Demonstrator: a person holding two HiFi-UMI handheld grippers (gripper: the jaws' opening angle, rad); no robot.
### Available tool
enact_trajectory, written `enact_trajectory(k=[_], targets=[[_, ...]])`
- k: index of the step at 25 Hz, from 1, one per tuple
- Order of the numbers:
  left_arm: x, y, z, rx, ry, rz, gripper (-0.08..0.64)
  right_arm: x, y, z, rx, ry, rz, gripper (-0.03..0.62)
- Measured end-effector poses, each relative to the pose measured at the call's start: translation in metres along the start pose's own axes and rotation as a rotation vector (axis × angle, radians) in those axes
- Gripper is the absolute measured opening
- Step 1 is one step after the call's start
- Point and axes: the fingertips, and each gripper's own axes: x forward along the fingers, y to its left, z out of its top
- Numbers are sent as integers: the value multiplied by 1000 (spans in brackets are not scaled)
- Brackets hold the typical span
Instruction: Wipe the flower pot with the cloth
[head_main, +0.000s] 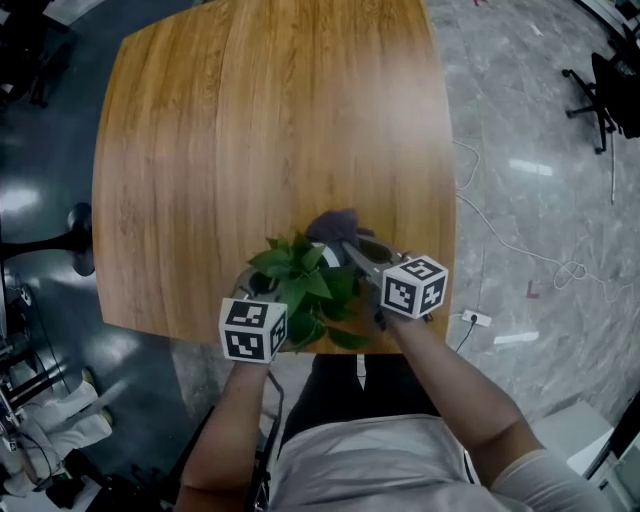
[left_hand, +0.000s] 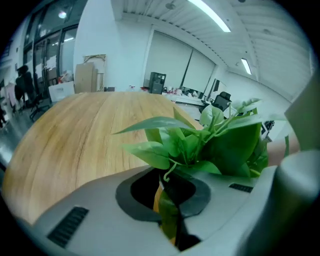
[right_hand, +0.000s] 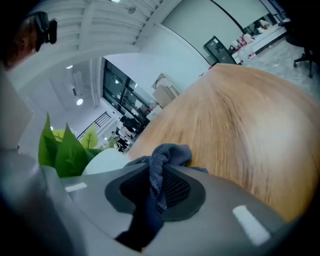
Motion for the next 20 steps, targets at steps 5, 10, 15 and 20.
enact_trajectory(k=[5,10,15,20], targets=[[4,-9,4,136,20,27,26,-14,40,23,-25,-7,109,60],[-2,-11,12,144,24,31,26,-24,65,36,-30,-13,150,61],[5,-11,14,86,17,34,26,-13,5,-1,-119,144,-57,63],[11,-19,22,49,9,44,25,-16,-6,-15,-297,257,-139,63]])
